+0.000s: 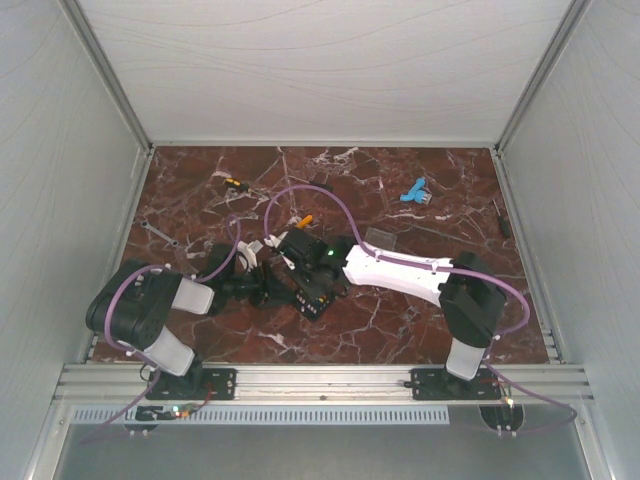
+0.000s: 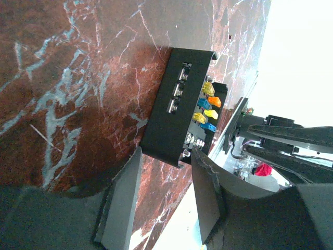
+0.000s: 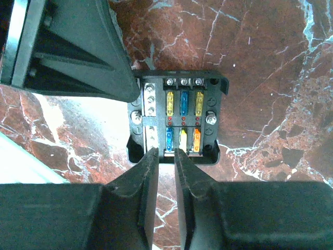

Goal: Snap on the fuse box
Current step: Install the fuse at the fuse box base.

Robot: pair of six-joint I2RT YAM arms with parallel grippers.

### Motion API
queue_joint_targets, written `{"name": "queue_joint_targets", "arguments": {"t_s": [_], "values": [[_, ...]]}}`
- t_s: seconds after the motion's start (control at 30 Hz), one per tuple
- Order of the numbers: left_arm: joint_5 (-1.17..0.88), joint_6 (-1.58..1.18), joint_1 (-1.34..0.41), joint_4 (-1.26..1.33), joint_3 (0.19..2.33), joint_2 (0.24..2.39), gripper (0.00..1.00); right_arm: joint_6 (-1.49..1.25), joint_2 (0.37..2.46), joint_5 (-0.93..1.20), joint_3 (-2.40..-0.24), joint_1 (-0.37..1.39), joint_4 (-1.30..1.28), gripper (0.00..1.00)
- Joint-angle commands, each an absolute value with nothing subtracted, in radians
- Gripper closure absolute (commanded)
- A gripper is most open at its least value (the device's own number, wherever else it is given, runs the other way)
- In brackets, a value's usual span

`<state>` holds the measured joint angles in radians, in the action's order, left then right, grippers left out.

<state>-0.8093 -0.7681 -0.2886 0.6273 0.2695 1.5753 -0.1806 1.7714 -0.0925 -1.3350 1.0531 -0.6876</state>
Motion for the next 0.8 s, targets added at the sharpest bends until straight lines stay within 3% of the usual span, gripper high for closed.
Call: {"name": "queue_joint_targets", "arguments": {"t_s": [0.0,0.53,0.77], "values": [[-0.822,-0.772,-0.285,0.663,0.277,1.57,0.56,-0.19,1.773,-0.114,-1.324,1.057,-0.662,0.87],[-0.824,-0.77,-0.285,0.661,0.277,1.568,0.56,-0.198,1.876,-0.103,-1.325,1.055,-0.707,1.0],[-0.821,-0.767,-0.285,0.658,0.278,1.568,0.56,-0.204,1.912,-0.095,-1.315,1.05,-0.788,1.0]]}}
